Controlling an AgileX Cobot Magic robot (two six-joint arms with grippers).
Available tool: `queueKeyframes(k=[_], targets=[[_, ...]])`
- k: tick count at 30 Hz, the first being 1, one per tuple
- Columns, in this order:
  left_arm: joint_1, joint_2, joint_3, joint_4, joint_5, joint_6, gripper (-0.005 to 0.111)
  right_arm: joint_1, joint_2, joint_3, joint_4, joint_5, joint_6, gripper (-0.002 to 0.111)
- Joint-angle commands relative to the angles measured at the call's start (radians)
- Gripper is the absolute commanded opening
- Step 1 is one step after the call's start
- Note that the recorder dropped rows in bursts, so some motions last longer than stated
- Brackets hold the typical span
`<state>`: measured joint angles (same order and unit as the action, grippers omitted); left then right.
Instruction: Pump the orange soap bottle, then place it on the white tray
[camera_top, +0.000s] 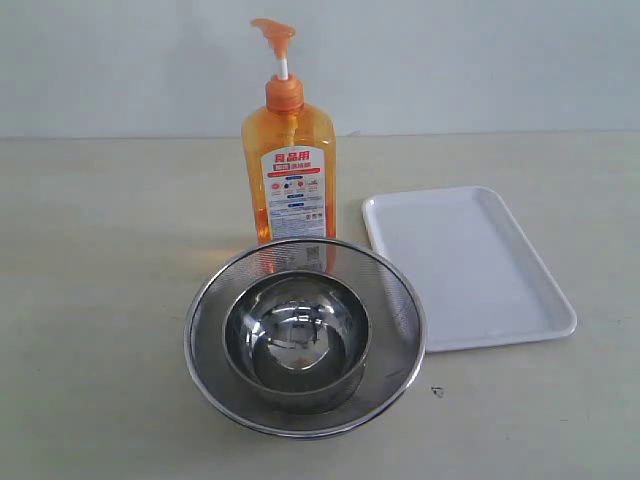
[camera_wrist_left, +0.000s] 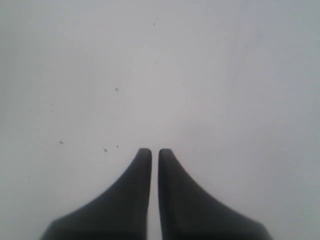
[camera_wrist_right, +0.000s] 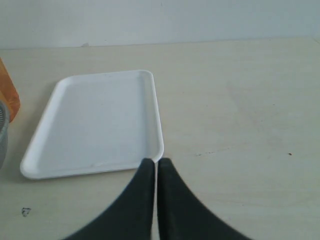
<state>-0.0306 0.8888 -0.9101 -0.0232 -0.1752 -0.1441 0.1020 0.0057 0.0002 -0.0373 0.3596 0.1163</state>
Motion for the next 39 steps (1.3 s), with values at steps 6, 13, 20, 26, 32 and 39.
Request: queueKeyframes(k=[6,13,20,26,32,39], targets=[[-0.002,0.312,0.195,0.484,-0.411,-0.418,0.005,-0.002,-0.006,0.0,0.0,-0.006,-0.003,0.0],[0.008,0.531,0.198,0.772,-0.605,-0.506,0.005,-0.002,-0.006,0.0,0.0,-0.006,-0.003,0.0],[0.094,0.699,0.198,1.07,-0.908,-0.586,0.005,-0.002,-0.006,0.0,0.0,-0.006,-0.003,0.0],[0.238,0.882,0.13,1.323,-1.046,-0.652,0.005,-0.002,-0.006,0.0,0.0,-0.006,-0.003,0.0],[0.241,1.04,-0.054,1.525,-1.046,-0.694,0.005,-0.002,-0.006,0.0,0.0,-0.011,-0.003,0.0],[0.174,1.084,-0.114,1.467,-1.046,-0.658,0.005,-0.002,-0.006,0.0,0.0,-0.011,-0.003,0.0]])
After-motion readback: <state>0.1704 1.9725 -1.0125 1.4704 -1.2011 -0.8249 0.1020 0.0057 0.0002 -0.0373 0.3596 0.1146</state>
